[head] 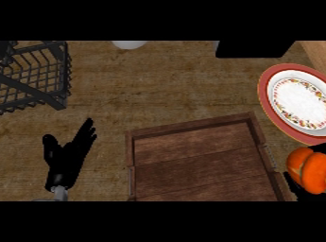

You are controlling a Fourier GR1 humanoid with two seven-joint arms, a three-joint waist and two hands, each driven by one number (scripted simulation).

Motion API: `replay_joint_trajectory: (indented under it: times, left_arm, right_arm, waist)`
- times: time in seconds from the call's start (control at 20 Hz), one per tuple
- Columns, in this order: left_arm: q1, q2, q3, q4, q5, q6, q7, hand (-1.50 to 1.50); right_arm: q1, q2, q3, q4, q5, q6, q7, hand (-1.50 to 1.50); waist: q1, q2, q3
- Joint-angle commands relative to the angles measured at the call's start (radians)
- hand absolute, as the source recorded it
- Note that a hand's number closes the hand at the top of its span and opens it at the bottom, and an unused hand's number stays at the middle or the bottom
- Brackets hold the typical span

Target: Pick the squash from the tray and place it in the plate

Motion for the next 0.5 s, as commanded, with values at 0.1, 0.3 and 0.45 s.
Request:
replay_joint_trajectory:
  times: [0.1,0.3,0.45]
  left_arm:
    - [-0.022,-0.027,-0.017,0.016,-0.016,0.003,-0.011,0.00]
    - [-0.068,0.007,0.010,0.026,-0.001,-0.025,0.024,0.00]
    - [-0.066,0.018,0.011,0.005,-0.011,-0.020,0.038,0.00]
  right_arm:
    - [-0.226,0.069,-0.141,0.383,-0.053,0.007,-0.158,1.50]
    - [-0.469,0.011,-0.223,0.712,-0.106,0.132,-0.231,1.50]
    - [-0.589,0.006,-0.280,0.932,-0.111,0.161,-0.350,1.50]
  waist:
    - [0.015,0.003,0.000]
    - [0.028,0.007,0.000]
    - [0.036,0.009,0.001]
